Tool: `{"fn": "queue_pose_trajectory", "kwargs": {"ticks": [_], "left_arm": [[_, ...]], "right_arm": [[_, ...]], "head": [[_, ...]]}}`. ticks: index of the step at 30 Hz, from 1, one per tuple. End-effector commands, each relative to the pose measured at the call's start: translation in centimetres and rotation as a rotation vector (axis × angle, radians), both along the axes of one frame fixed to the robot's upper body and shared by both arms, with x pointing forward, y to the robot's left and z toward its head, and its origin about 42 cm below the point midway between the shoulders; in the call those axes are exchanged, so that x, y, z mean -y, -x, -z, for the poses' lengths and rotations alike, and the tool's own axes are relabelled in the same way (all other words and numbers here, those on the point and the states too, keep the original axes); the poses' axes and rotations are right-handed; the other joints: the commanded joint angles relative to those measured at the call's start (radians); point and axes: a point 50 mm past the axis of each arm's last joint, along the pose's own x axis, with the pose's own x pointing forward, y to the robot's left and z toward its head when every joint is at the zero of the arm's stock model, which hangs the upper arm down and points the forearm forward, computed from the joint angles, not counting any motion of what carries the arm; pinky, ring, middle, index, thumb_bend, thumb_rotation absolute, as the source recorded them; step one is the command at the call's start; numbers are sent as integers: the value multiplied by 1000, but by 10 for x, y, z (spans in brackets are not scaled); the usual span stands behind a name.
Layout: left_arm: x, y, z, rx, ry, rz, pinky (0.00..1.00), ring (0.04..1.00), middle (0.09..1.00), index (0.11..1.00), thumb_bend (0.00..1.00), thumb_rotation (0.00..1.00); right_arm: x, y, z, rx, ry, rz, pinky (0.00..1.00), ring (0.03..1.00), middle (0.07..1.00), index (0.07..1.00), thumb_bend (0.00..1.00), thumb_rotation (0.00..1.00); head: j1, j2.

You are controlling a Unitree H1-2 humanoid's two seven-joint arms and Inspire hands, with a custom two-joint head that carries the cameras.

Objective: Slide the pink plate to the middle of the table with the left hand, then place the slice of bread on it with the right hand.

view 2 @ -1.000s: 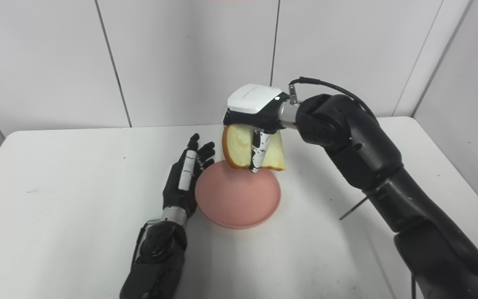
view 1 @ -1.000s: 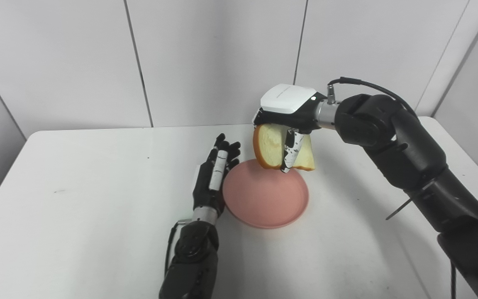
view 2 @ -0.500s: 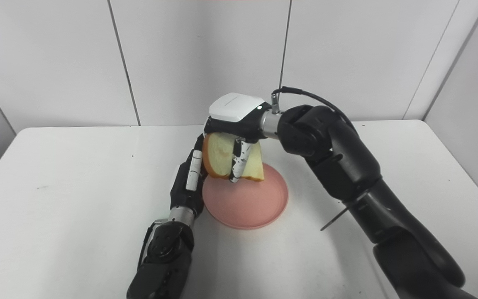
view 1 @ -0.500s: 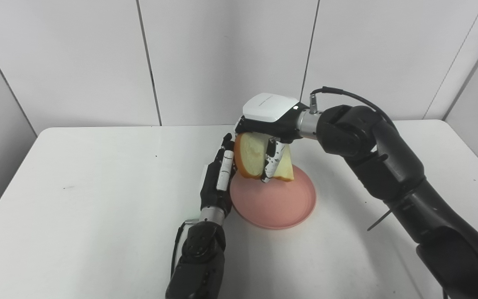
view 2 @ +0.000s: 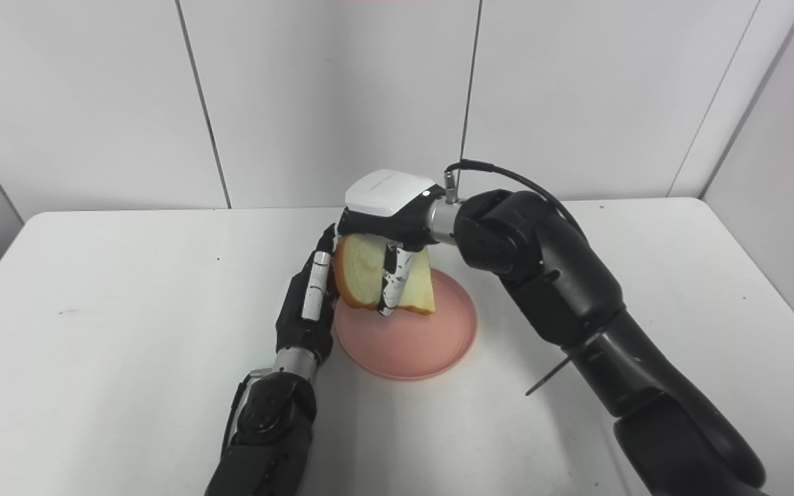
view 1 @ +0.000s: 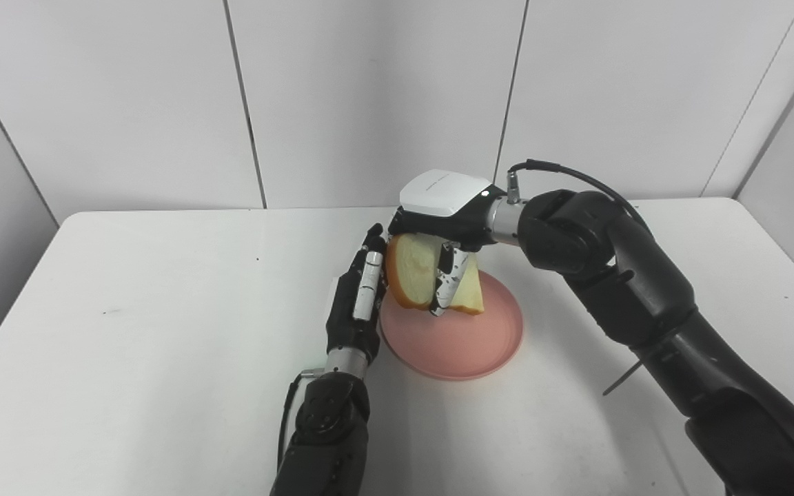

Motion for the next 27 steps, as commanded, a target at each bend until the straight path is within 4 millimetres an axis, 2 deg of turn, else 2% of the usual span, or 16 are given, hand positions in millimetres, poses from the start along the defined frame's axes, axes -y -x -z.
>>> {"fn": "queue_pose_trajectory", "kwargs": {"ticks": [1, 14, 18, 27], "left_arm": [[-13, 12, 35, -163, -22, -13, 901, 862, 835, 897, 792, 790], [-15, 14, 31, -154, -35, -6, 895, 872, 830, 891, 808, 806], [-17, 13, 31, -152, -48, -13, 869, 859, 829, 889, 783, 808], [-17, 12, 31, -145, -41, -2, 897, 866, 829, 889, 780, 813]], "right_arm": [[-3, -3, -24, 52, -37, 10, 321, 397, 472, 487, 524, 156], [0, -5, -2, 16, 31, 23, 314, 396, 482, 487, 523, 156], [2, -6, 5, 8, 58, 34, 325, 405, 486, 487, 523, 157], [11, -8, 9, 2, 73, 53, 310, 390, 476, 486, 524, 154]], "head": [[0, 1], [-17, 19], [-20, 19], [-23, 19]]}}
